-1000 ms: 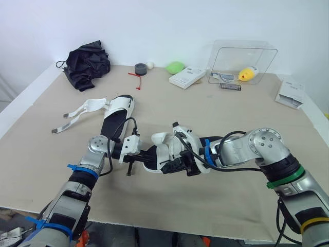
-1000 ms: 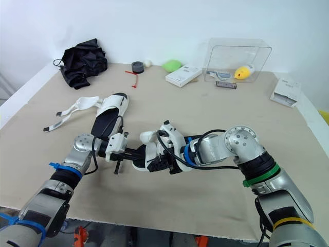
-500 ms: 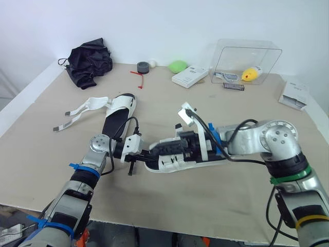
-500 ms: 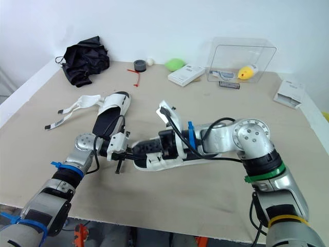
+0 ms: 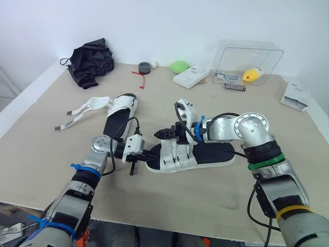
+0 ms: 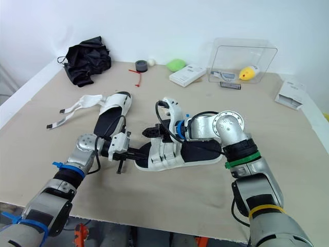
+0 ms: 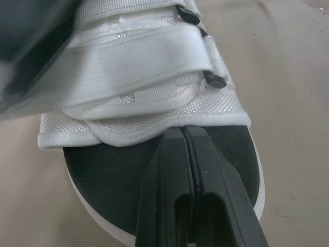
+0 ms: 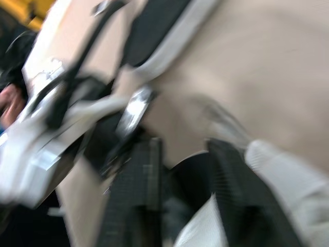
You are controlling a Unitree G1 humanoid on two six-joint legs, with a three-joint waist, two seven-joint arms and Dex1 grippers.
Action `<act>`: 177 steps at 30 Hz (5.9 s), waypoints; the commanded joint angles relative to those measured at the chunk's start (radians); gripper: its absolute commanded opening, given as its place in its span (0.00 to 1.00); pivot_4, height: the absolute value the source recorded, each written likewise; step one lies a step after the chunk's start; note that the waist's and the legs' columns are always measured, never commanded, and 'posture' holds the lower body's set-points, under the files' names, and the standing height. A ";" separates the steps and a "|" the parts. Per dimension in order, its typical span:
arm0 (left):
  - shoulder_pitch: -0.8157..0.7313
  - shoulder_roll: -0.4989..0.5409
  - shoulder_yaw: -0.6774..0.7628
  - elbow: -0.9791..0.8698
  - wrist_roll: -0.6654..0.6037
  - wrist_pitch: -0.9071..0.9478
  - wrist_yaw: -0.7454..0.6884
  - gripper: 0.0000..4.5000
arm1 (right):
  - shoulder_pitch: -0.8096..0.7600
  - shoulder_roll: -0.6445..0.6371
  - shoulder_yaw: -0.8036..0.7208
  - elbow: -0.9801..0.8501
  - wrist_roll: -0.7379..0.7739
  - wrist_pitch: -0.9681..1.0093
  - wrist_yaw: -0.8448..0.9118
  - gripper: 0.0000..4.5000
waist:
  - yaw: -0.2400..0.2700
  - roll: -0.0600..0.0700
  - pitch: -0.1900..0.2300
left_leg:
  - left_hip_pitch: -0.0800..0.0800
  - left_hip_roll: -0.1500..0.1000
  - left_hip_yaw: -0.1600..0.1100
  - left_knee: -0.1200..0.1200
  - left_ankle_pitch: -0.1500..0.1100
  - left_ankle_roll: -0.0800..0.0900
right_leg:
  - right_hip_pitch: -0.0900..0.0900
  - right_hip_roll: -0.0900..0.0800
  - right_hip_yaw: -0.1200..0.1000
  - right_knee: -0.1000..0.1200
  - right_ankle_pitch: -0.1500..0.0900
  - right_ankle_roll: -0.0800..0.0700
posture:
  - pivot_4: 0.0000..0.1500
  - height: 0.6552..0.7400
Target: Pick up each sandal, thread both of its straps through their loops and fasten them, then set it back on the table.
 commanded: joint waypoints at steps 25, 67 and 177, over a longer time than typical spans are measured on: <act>0.070 0.008 -0.087 0.078 0.103 0.027 -0.002 0.00 | -0.007 -0.045 -0.161 -0.310 -0.251 0.317 0.466 0.98 | 0.004 0.003 -0.001 | 0.000 0.001 0.000 0.001 0.000 0.000 | 0.001 0.001 0.001 0.001 0.001 0.000 | 1.00 1.00; 0.018 -0.009 0.018 -0.148 -0.074 0.221 -0.012 0.00 | 0.296 -0.338 -0.357 -0.518 -0.618 0.018 0.940 0.98 | 0.007 0.004 0.001 | -0.004 -0.005 0.001 0.001 0.000 -0.001 | -0.002 0.002 0.000 0.002 0.000 0.002 | 1.00 1.00; 0.233 0.066 0.406 -0.733 -0.352 0.985 1.019 0.96 | 0.520 -0.043 -0.325 -0.673 -0.716 -0.286 0.747 0.72 | -0.024 -0.006 0.034 | -0.002 0.005 0.012 0.014 0.017 -0.033 | -0.019 0.024 0.037 0.019 0.020 0.010 | 1.00 1.00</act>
